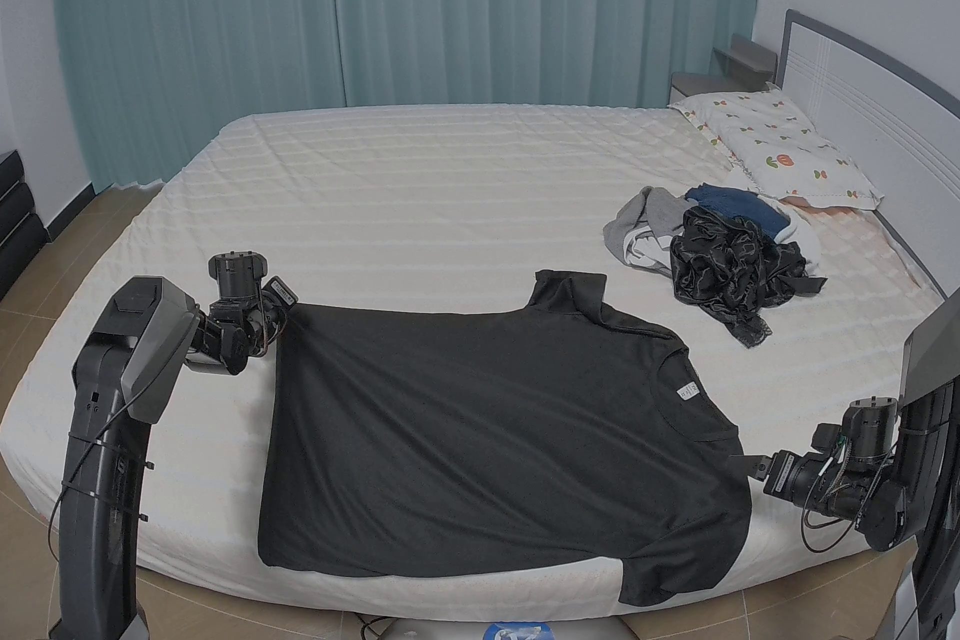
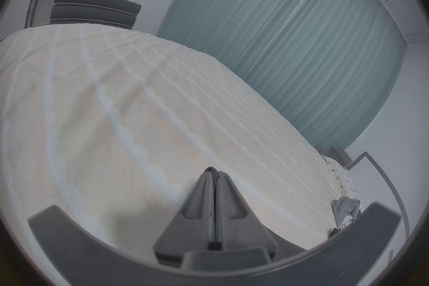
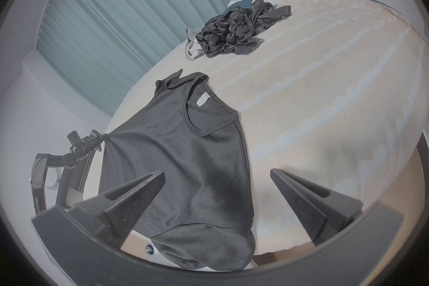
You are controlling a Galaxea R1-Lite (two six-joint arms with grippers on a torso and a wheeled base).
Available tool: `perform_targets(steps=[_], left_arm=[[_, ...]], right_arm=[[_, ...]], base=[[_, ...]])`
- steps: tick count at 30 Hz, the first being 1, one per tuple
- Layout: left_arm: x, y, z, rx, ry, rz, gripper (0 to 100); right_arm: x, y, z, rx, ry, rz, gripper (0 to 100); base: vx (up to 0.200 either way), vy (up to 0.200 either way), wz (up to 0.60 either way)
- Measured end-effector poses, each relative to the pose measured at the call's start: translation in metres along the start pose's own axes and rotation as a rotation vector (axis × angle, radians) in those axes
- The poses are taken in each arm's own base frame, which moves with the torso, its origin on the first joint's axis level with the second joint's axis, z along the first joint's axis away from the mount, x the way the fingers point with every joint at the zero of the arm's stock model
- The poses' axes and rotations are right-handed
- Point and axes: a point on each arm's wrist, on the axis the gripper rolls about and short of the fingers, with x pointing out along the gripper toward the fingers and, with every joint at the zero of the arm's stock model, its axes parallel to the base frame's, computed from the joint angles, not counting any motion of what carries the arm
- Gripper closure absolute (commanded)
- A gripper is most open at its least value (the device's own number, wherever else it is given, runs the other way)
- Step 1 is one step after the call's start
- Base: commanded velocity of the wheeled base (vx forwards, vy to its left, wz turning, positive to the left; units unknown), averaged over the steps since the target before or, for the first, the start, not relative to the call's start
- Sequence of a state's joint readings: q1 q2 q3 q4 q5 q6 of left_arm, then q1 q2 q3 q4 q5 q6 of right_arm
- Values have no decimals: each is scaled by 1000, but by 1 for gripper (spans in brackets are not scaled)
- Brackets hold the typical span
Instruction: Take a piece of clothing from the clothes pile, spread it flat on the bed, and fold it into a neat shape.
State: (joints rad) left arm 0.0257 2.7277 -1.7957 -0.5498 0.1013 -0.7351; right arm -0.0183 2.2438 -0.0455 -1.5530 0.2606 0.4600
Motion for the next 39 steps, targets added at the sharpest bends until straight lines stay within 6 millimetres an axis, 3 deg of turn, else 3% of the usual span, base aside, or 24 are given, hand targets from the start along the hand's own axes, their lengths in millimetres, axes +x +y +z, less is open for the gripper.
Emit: perform_targets(steps=[6,11,16,22,29,39], left_arm=[[-3,2,-2,-38,11,14,0],[-18,0,4,-94,43,19,0],[-45,-5,16,-124,81,23,0],[-86,4,9,-126,185,67,0],[-142,19,-10,-145,301,85,0],[-204,32,-37,-202,346,40,0]], right_arm=[[0,1,2,0,-9,4,0],[-1,5,6,27,-32,20,0],[1,12,15,35,-75,57,0],[12,22,30,12,-144,102,0],[49,44,58,-15,-192,115,0],[114,105,109,-63,-237,166,0]], base=[[0,0,0],[0,0,0],[0,0,0],[0,0,0],[0,0,0],[0,0,0]])
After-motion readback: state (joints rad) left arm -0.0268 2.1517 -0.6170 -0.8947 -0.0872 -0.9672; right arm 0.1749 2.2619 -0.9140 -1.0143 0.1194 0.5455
